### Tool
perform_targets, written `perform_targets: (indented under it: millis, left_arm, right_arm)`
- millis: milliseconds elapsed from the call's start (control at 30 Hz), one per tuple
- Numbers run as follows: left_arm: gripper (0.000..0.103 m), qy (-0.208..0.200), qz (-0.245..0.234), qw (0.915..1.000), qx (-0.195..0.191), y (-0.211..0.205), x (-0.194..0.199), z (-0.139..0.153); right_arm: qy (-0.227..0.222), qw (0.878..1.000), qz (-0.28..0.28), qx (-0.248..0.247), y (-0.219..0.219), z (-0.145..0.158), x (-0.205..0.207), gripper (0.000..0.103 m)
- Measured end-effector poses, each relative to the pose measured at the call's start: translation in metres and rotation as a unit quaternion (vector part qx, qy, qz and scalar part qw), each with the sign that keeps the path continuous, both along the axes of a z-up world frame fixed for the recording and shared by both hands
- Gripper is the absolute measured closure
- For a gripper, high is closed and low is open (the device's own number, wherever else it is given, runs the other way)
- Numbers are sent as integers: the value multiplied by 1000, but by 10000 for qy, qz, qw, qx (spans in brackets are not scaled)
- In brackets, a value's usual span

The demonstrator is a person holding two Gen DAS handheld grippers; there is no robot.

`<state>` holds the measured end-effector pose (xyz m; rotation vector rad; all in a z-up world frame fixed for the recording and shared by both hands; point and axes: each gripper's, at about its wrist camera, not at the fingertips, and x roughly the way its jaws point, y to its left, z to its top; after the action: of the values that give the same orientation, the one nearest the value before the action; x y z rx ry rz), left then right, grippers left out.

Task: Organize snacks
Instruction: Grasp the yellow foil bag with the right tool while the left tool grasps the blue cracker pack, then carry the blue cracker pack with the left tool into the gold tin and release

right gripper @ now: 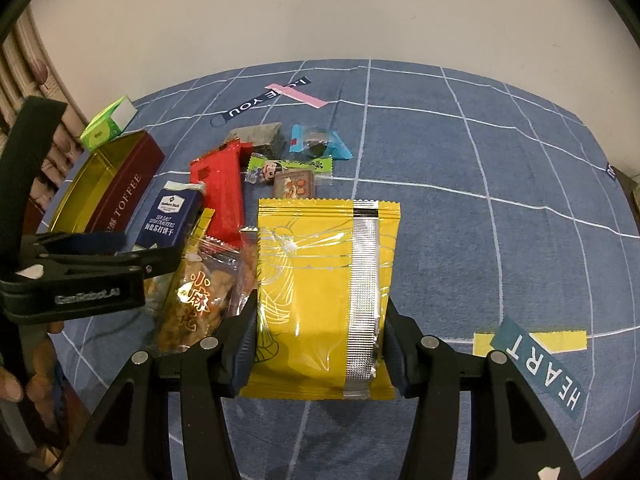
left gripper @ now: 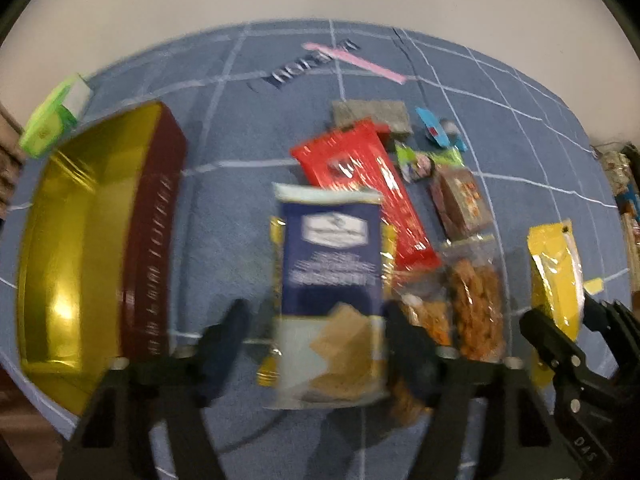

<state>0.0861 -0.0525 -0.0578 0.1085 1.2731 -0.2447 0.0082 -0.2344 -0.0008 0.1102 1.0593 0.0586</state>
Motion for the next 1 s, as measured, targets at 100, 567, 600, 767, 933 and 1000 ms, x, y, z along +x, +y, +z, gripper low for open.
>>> perform_targets:
  millis: [100, 567, 600, 767, 933, 1000]
  left_arm:
    - [49, 3, -2, 10000, -14, 2, -2, -2]
    - [52, -170, -121, 9997, -129, 11, -14, 19]
    - [52, -205, -144, 9996, -144, 12, -15, 24]
    - [52, -383, -193, 9989, -185, 18, -20, 43]
    - [52, -542, -38, 9984, -175, 40, -14, 60]
    - [52, -624, 81, 9980, -108, 54, -9, 66]
  right_arm:
    - [-3, 10000, 3, 0, 0, 0, -1, 53]
    - [-82, 9999, -1, -103, 4, 0, -4, 53]
    - [-92, 9999, -1, -120, 4, 1, -3, 53]
    - [-119, 9998, -40, -146, 4, 2, -4, 53]
    - [-91, 9998, -70, -168, 4, -1, -3, 53]
    - [-70, 9998, -69, -166, 5, -2, -2, 53]
